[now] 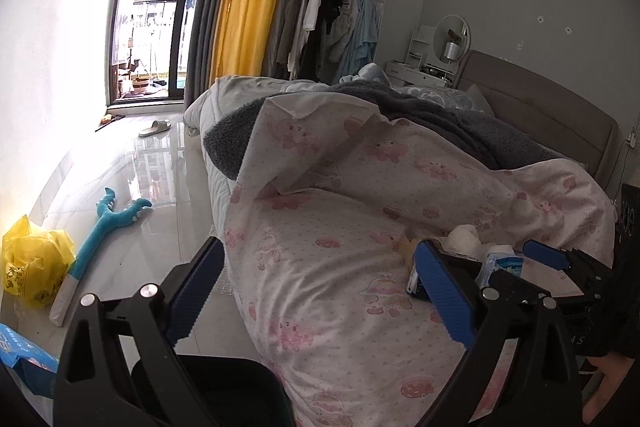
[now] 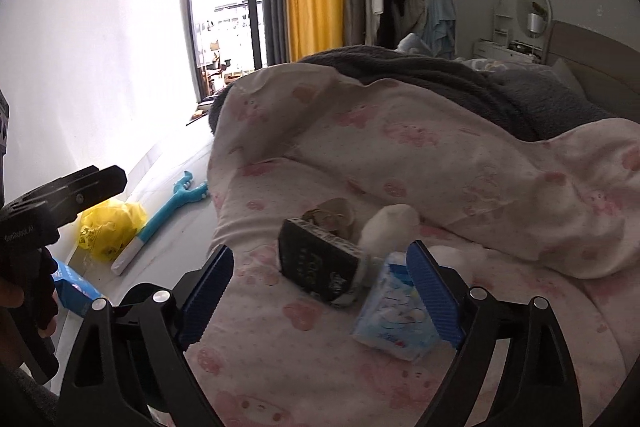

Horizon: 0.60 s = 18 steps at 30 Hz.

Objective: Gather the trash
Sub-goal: 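Grasp the black Face pack with left gripper while right grasps bubble wrap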

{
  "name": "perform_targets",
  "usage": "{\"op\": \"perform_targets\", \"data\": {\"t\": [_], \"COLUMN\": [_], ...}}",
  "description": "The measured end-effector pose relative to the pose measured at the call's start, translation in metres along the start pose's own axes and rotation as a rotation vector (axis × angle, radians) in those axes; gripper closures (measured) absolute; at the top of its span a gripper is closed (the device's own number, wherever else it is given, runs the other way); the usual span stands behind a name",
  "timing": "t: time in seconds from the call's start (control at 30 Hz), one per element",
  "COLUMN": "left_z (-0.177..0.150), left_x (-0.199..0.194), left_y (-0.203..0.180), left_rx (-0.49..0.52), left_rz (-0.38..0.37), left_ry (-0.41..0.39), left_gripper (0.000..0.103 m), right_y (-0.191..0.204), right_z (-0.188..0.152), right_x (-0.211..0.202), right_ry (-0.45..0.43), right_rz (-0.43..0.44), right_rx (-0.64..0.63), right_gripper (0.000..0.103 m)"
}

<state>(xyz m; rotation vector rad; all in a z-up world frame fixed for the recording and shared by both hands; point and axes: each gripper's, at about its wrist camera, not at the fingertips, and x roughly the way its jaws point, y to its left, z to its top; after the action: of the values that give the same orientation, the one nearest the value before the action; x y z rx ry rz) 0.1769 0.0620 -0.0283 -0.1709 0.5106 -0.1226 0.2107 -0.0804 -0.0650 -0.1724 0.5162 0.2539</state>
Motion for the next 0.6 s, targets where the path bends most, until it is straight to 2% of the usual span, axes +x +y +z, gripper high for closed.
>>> {"op": "perform_targets", "data": {"t": [0.2, 0.6], "left_z": [-0.005, -0.017], "left_x": [0.022, 0.056], "left_y": [-0.019, -0.069], "left_rx": [-0.002, 0.074], "left_rz": [-0.022, -0.129], "left_ry": [0.027, 0.088], "left_gripper": [0.005, 0.005], "right_y": [-0.027, -0.077], "right_z": [-0.008, -0.022], "right_x": [0.000, 0.000], "right_ry": [-0.001, 0.052], "right_rz": [-0.091, -0.065], "right_rx": [0.044, 0.060], "right_gripper": [0.010, 0.010]}}
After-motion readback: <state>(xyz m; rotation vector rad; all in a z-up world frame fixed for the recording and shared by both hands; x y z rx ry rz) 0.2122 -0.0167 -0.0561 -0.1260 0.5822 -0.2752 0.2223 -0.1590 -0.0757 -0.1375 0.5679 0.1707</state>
